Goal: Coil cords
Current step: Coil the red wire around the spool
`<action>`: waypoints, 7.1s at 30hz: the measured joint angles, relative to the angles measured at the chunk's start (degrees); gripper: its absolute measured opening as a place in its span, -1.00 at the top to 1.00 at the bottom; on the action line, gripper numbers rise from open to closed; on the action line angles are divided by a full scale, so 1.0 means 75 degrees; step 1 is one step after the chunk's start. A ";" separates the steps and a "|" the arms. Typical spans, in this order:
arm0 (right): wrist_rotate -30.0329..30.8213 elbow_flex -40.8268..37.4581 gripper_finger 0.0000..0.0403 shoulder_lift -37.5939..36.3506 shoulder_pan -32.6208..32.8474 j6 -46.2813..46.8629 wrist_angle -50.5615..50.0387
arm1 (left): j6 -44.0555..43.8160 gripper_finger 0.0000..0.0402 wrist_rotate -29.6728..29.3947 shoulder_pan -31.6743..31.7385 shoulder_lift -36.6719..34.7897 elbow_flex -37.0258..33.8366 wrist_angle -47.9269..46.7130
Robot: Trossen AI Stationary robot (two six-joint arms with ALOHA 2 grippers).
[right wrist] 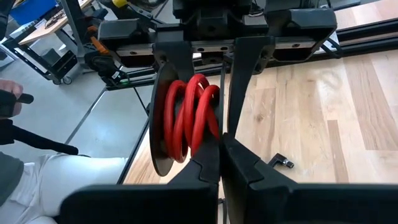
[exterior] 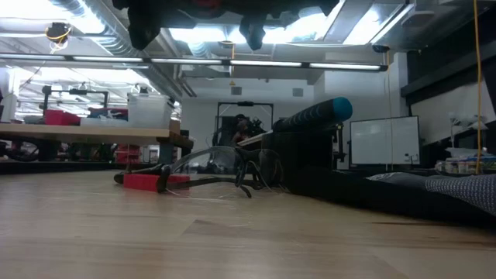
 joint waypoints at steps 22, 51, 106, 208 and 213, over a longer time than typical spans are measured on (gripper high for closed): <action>-0.0274 0.0009 0.99 -0.0005 -0.0001 0.0026 -0.0079 | 0.0595 0.96 -0.0128 -0.0003 0.0015 -0.0009 0.0754; 0.0088 -0.0006 0.20 0.0026 -0.0009 0.0015 0.0697 | 0.0474 1.00 -0.0523 -0.0003 -0.0003 0.0009 0.0809; -0.0586 -0.0002 0.01 -0.1190 -0.1157 -0.0515 -0.0042 | -0.1370 1.00 -0.1090 -0.0277 -0.3871 -0.0145 -0.3882; 0.0766 0.0000 0.01 -0.3477 -0.1151 -0.1670 -0.1029 | -1.0127 0.87 0.0525 -0.0271 -0.2771 -0.5782 0.1259; 0.0766 0.0000 0.01 -0.3477 -0.1152 -0.1672 -0.1028 | -0.9806 0.63 0.0541 -0.0271 -0.2770 -0.5782 0.1234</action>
